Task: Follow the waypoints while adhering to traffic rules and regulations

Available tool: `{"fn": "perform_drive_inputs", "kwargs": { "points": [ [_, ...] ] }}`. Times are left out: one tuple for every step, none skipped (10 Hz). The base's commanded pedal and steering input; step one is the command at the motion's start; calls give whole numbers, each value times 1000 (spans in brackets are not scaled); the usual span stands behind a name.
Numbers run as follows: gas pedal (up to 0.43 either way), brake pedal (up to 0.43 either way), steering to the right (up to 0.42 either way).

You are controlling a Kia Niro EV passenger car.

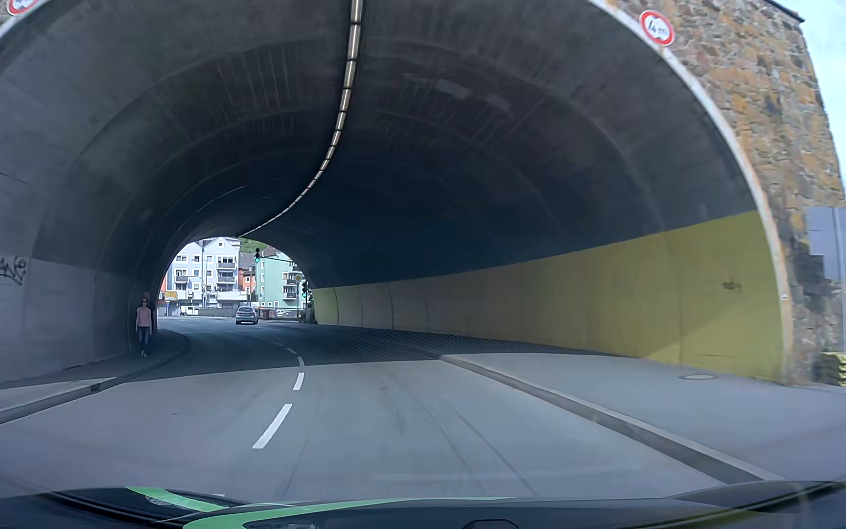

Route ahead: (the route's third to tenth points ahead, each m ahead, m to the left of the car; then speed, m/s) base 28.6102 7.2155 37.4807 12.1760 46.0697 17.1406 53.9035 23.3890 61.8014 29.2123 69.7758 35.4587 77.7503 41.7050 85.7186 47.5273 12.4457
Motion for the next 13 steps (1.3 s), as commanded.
{"fn": "perform_drive_inputs", "kwargs": {
  "points": [
    [0,30,-86],
    [0,0,-86],
    [0,110,-87],
    [0,146,-88],
    [0,152,-88],
    [0,189,-88],
    [0,195,-89],
    [0,201,-88],
    [0,201,-84],
    [0,201,-80],
    [0,195,-78],
    [0,177,-74],
    [0,165,-69]
  ]
}}
